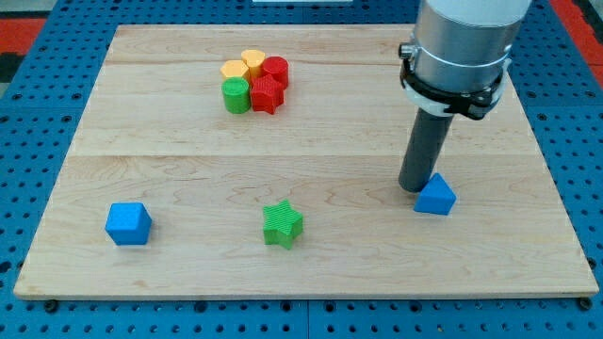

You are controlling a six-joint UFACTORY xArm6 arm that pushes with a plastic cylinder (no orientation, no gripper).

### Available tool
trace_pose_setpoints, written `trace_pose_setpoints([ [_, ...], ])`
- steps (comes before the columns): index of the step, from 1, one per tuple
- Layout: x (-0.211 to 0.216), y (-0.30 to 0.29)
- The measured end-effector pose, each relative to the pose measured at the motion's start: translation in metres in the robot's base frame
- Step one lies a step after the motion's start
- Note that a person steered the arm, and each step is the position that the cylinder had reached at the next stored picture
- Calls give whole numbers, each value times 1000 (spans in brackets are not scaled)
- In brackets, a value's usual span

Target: Move green circle towards top left

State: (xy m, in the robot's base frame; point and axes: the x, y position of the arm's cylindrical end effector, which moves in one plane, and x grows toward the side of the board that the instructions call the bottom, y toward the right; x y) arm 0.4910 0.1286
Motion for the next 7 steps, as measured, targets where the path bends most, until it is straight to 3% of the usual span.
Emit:
trace_pose_setpoints([
  [3,28,24],
  [4,-6,4],
  [5,-44,-25],
  [7,-50,-177],
])
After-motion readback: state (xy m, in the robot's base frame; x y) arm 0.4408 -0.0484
